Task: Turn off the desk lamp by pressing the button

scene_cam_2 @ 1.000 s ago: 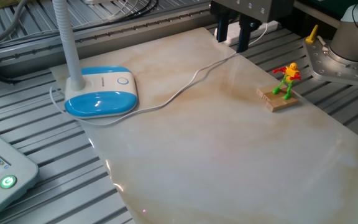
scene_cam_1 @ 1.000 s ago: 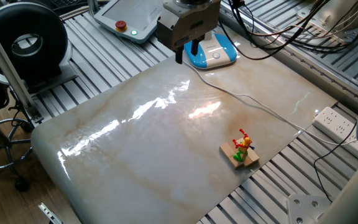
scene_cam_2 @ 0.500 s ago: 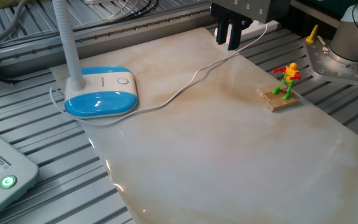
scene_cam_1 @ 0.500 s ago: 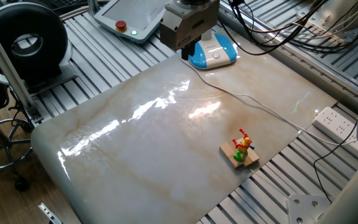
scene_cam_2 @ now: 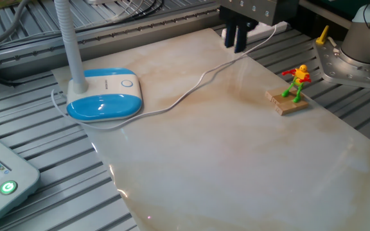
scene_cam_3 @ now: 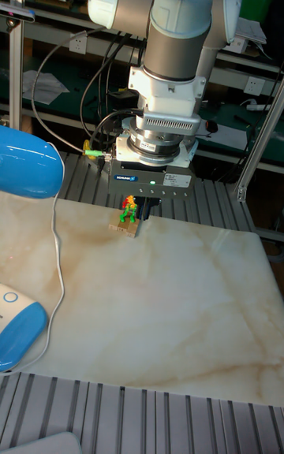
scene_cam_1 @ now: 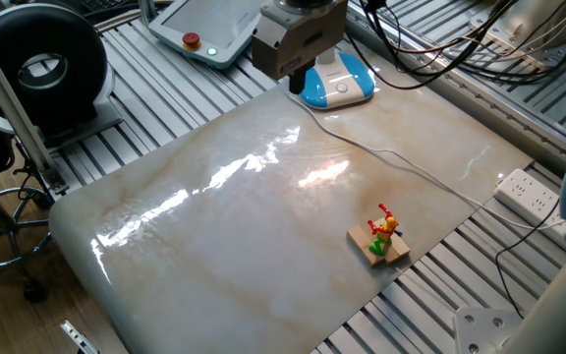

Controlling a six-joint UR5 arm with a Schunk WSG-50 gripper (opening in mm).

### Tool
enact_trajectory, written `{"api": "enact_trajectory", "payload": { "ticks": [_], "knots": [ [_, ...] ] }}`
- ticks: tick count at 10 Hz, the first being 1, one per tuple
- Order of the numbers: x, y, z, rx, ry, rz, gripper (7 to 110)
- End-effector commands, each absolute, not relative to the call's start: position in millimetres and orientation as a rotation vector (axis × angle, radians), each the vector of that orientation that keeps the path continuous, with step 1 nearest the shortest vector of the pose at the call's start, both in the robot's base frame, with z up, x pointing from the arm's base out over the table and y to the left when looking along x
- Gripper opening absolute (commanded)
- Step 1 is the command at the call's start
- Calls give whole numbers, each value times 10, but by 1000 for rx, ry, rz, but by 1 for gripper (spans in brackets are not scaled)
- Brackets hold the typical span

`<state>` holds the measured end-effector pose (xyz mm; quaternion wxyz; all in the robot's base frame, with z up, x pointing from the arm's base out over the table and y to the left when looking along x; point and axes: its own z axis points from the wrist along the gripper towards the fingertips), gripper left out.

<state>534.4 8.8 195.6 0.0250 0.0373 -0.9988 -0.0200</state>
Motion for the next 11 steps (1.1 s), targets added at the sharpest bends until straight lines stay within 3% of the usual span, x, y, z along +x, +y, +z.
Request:
{"api": "enact_trajectory", "payload": {
  "ticks": [1,3,4,11],
  "knots": [
    [5333,77,1964,127,-3082,-59,44],
    [5337,80,1963,149,-3083,-62,44],
    [5338,75,1965,165,-3082,-63,66],
    [5358,11,1967,233,-3085,-28,66]
  ]
}}
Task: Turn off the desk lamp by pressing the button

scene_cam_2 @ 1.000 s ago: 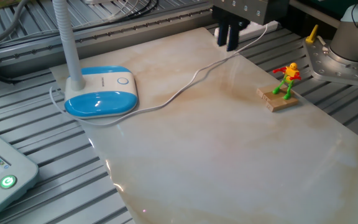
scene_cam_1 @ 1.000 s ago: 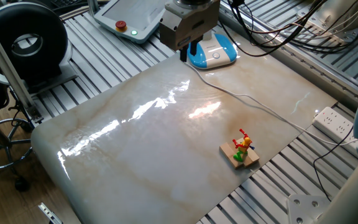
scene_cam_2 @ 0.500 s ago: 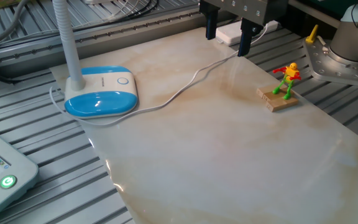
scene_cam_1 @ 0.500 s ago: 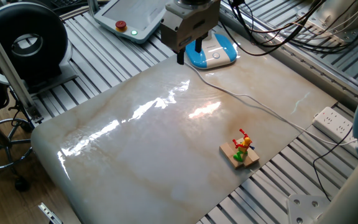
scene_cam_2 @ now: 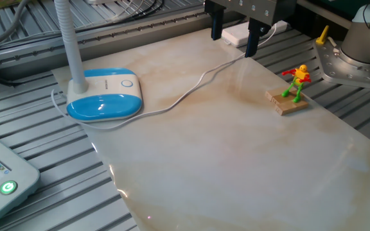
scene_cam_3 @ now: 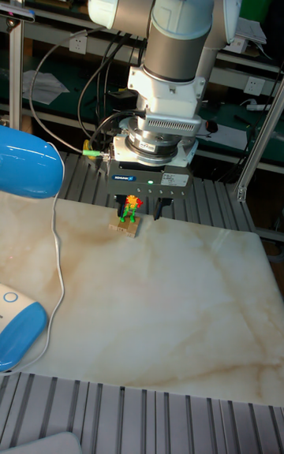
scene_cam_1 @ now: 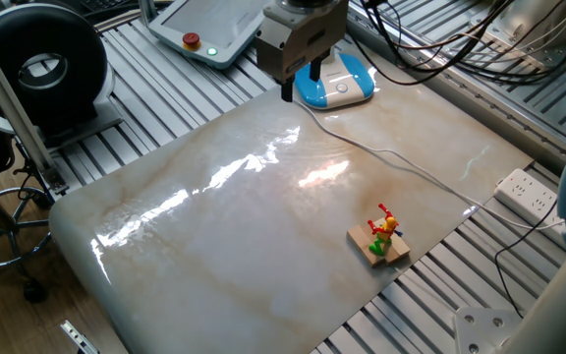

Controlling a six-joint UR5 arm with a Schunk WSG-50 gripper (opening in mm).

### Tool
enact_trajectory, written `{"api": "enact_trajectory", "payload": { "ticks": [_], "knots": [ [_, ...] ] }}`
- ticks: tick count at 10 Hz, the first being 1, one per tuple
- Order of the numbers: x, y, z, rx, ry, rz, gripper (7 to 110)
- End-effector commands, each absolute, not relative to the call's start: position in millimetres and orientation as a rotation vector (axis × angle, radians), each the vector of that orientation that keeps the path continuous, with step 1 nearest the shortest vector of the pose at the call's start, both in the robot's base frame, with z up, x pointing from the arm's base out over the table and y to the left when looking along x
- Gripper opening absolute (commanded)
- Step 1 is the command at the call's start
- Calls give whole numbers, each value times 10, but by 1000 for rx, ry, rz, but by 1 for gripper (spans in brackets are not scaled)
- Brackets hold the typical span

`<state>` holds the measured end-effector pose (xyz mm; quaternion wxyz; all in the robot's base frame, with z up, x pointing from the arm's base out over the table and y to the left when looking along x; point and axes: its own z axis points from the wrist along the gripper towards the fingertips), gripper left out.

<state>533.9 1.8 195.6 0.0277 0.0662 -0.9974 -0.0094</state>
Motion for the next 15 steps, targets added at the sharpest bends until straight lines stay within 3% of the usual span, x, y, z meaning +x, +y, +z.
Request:
{"api": "enact_trajectory", "payload": {
  "ticks": [1,2,3,6,12,15],
  "knots": [
    [5362,38,1967,215,-3088,-44,66],
    [5356,107,1970,147,-3089,-86,66],
    [5379,149,1972,138,-3099,-111,44],
    [5497,279,1982,-100,-3137,-192,44],
    [5664,172,1978,-243,-3196,-135,44],
    [5643,-31,1969,-113,-3204,0,44]
  ]
}}
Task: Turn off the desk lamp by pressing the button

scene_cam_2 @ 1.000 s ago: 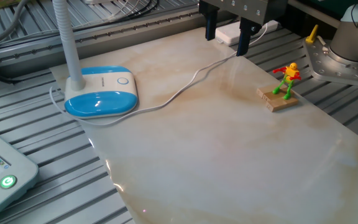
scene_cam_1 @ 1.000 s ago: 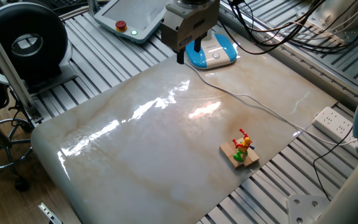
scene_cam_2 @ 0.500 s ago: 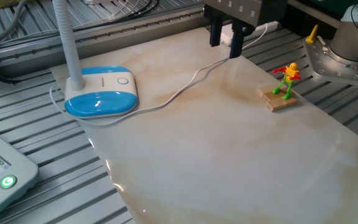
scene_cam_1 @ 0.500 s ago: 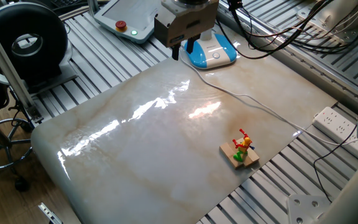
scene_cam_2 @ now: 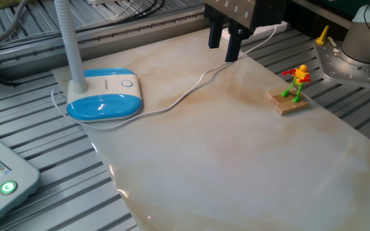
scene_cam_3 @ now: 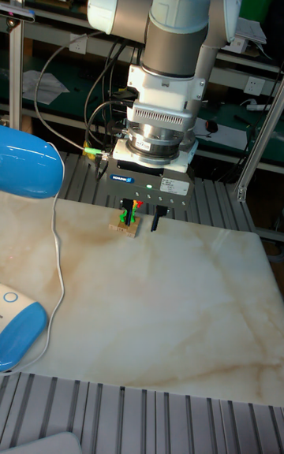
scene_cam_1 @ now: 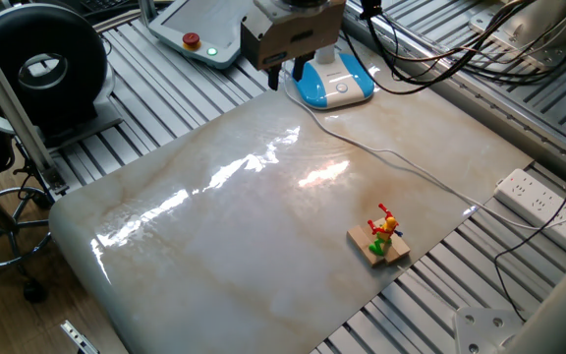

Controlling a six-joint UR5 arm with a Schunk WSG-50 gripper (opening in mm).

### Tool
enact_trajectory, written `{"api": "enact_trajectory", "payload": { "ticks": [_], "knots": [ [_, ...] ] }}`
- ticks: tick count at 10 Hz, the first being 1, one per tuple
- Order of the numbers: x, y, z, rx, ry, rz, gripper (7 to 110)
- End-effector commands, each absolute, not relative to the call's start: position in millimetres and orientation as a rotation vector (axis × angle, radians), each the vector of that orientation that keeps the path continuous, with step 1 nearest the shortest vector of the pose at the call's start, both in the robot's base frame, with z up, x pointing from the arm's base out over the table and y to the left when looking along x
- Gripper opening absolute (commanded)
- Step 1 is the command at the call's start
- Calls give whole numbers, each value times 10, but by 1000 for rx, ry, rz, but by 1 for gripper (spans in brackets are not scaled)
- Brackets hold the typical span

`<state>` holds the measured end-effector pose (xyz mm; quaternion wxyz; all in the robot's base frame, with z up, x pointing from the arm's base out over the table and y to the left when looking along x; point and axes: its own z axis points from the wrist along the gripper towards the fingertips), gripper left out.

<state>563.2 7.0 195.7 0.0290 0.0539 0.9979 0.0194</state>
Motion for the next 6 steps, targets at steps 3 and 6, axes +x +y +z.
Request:
{"api": "enact_trajectory", "payload": {
  "ticks": [3,6],
  "knots": [
    [5690,-82,1969,23,3073,-19,44],
    [5737,-205,2027,-86,3094,-29,44]
  ]
}}
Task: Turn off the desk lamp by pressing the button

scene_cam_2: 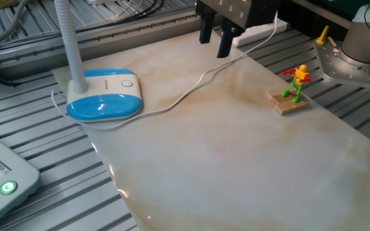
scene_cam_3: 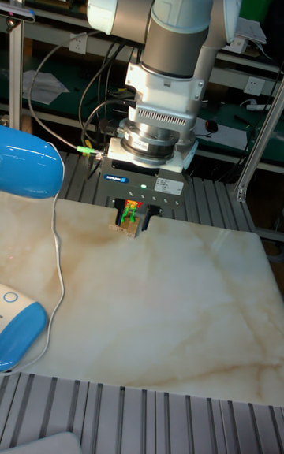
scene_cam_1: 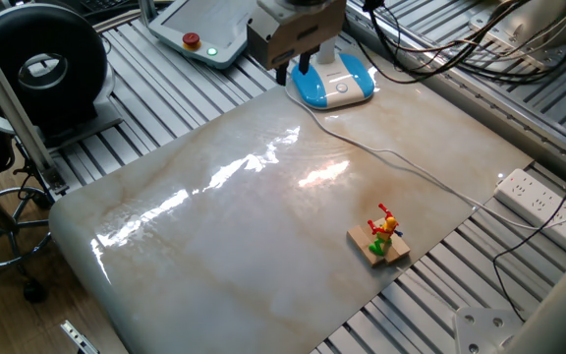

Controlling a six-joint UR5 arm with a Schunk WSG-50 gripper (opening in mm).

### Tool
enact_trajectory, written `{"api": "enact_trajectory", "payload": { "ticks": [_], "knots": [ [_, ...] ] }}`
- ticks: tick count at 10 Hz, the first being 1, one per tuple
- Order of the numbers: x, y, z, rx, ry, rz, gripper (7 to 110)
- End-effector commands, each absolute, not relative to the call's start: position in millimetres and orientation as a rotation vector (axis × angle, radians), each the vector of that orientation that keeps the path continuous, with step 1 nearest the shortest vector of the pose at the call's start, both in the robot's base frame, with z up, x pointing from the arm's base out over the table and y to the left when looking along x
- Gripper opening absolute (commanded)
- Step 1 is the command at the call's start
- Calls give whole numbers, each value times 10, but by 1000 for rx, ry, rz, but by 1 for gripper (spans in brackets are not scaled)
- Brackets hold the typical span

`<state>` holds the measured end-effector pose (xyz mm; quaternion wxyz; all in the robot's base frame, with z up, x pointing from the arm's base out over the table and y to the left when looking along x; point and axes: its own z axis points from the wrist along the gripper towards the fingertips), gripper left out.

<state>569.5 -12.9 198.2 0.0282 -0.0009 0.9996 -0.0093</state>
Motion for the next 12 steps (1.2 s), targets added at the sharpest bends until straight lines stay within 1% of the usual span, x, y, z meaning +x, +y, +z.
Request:
{"api": "enact_trajectory", "payload": {
  "ticks": [1,2,3,4,8,12],
  "knots": [
    [5772,-322,2035,-136,3095,-75,44],
    [5798,-393,2036,-163,3097,-102,44],
    [5825,-449,2022,-190,3095,-119,66],
    [5846,-507,2016,-209,3093,-134,66],
    [5902,-649,2099,-267,3110,-47,66],
    [5961,-875,2167,-332,3109,-52,66]
  ]
}}
